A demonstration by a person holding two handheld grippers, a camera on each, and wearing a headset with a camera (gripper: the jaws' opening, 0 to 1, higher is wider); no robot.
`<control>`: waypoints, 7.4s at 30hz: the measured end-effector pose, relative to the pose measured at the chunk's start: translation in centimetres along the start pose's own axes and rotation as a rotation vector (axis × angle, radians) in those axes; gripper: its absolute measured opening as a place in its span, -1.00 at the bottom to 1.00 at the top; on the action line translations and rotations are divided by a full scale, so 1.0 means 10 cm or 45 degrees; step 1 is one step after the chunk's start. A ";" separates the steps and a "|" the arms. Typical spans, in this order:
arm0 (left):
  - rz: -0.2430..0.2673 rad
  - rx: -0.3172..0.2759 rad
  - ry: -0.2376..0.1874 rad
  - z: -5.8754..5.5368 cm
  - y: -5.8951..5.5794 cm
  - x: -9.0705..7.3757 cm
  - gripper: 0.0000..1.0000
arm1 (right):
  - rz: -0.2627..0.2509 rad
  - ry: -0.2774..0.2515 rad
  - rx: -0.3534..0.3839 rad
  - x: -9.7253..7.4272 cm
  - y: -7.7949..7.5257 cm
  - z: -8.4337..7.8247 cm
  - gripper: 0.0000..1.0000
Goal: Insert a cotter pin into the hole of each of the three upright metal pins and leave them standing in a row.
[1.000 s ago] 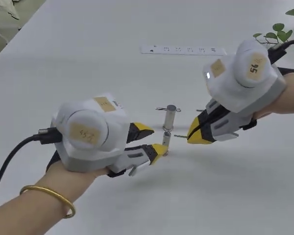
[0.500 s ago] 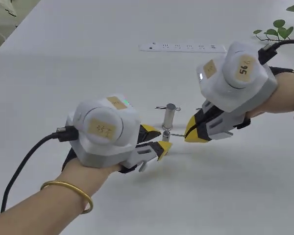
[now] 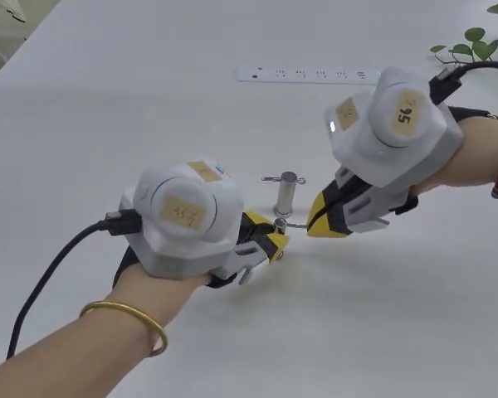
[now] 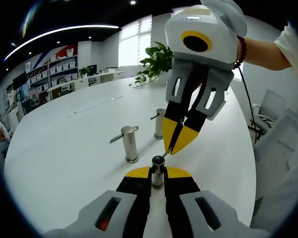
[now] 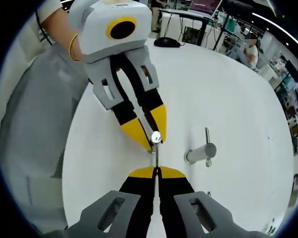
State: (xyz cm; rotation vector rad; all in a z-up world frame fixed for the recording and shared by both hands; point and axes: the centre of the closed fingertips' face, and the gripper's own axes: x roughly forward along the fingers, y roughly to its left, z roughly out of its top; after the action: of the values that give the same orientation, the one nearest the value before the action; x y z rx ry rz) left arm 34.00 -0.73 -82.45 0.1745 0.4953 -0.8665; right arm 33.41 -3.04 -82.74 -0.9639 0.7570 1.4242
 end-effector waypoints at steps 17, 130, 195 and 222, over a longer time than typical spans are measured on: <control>-0.100 0.096 -0.002 0.00 -0.04 0.01 -0.85 | 0.018 0.022 -0.114 -0.02 0.01 0.00 -0.95; -0.113 -0.131 -0.074 0.02 0.01 -0.03 -0.65 | -0.072 -0.248 0.376 -0.18 0.02 0.24 -0.49; -0.352 0.373 0.145 0.18 -0.08 0.04 -0.85 | -0.417 -0.680 0.906 -0.73 0.23 -0.27 0.16; -0.332 0.395 0.158 0.16 0.06 -0.09 -0.87 | -0.421 -0.636 0.919 -0.65 0.28 -0.33 0.17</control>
State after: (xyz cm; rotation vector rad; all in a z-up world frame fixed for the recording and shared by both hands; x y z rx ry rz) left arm 34.51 -0.30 -80.68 0.4574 0.5039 -1.1919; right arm 30.73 -9.15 -78.68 -0.1444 0.6219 0.9248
